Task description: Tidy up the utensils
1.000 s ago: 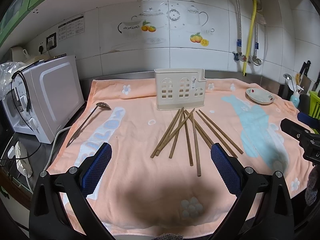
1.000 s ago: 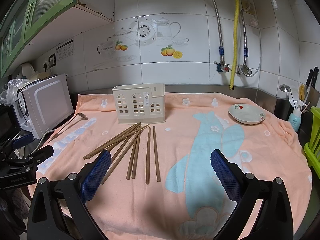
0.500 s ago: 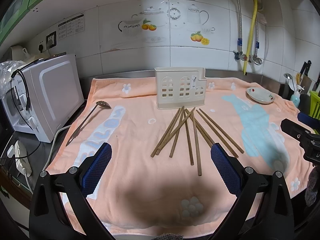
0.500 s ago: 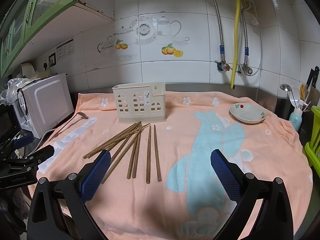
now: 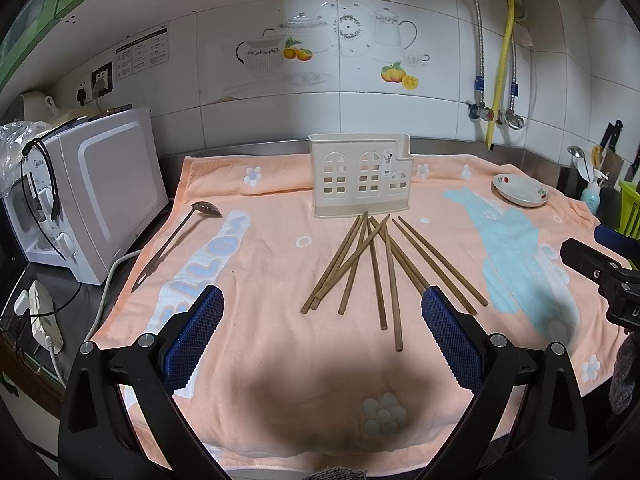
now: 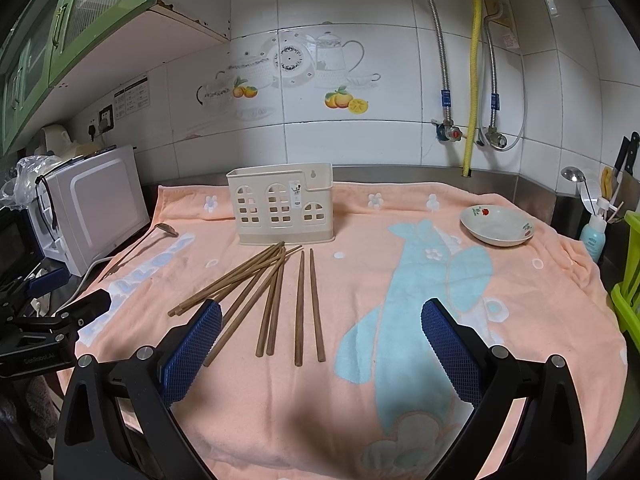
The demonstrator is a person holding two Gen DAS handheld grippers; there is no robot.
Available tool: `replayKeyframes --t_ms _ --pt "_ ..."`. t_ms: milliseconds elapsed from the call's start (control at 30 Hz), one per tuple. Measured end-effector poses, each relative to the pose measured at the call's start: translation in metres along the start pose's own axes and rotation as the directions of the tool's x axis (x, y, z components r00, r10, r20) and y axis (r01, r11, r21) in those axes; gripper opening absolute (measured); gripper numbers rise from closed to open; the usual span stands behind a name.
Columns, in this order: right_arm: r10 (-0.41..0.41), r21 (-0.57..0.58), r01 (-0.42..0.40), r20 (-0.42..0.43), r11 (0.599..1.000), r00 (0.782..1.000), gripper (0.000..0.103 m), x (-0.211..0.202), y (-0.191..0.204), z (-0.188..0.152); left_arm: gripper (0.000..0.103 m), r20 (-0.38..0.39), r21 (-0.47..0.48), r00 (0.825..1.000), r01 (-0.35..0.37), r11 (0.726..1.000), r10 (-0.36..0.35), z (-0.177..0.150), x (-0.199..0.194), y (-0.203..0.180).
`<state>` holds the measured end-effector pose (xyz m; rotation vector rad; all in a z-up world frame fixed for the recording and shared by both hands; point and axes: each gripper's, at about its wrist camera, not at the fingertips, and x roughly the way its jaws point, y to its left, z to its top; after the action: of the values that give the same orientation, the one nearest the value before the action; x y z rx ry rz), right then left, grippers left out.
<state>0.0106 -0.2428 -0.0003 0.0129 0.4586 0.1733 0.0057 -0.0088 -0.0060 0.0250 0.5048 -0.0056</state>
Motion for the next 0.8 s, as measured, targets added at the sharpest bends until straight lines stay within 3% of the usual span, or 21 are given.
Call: replayKeyframes --t_ms 800 --pt "0.002 0.003 -0.002 -0.023 1.0 1.0 0.097 0.012 0.006 0.0 0.098 -0.021 0.002 1.0 -0.001 1.0 0.001 0.001 0.015 -0.001"
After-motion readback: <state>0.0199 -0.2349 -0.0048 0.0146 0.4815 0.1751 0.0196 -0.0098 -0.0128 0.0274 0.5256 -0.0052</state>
